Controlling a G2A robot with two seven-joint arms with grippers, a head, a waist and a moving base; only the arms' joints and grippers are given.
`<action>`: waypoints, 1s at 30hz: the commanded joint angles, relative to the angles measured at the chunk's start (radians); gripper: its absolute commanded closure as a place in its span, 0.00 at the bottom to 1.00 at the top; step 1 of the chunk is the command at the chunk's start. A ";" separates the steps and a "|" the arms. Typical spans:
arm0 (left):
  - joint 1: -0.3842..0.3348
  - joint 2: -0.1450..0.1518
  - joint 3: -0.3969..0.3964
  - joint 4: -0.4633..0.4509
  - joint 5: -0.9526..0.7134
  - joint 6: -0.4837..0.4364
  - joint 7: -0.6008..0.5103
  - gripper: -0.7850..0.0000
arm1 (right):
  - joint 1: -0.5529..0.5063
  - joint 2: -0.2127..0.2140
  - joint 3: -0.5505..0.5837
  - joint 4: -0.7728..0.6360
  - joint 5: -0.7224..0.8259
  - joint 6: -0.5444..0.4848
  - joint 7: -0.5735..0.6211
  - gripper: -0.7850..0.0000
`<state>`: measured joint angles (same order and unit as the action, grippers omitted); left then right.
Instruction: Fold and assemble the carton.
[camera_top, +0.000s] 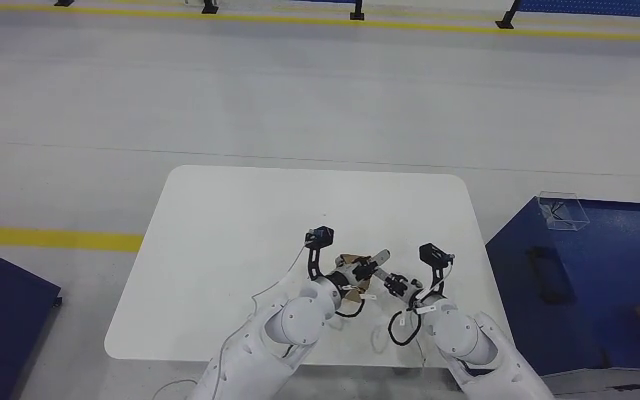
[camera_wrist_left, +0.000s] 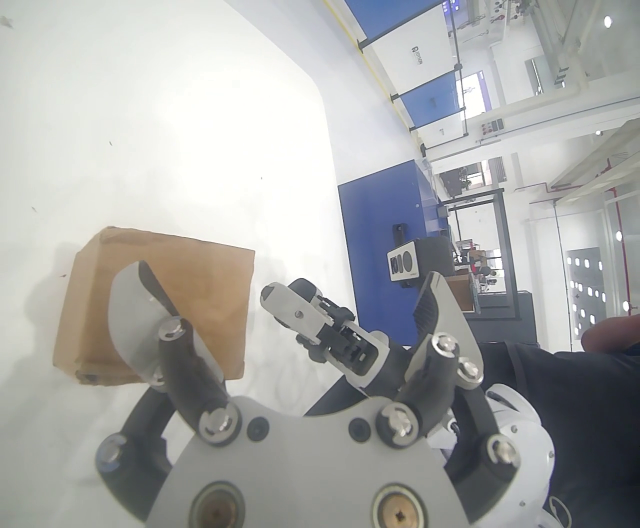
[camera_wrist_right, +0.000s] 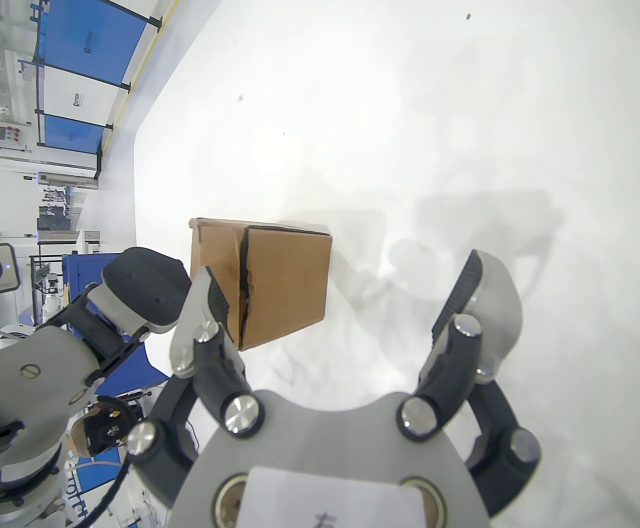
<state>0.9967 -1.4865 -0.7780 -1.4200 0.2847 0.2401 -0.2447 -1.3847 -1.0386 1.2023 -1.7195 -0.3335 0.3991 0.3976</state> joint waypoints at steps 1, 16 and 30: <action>0.000 -0.002 -0.001 0.001 0.002 -0.002 0.001 0.00 | 0.001 -0.002 -0.007 0.002 -0.008 -0.001 0.000 0.00; 0.002 -0.018 -0.002 -0.002 0.027 0.014 -0.014 0.00 | 0.029 -0.021 -0.044 0.025 -0.044 -0.004 0.009 0.00; -0.015 -0.037 0.004 0.034 0.041 0.029 -0.030 0.00 | 0.063 -0.039 -0.068 0.081 -0.057 -0.002 0.019 0.00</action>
<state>0.9824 -1.5226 -0.7737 -1.3879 0.3252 0.2685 -0.2745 -1.3231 -1.0767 1.1334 -1.6407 -0.3920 0.3971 0.4153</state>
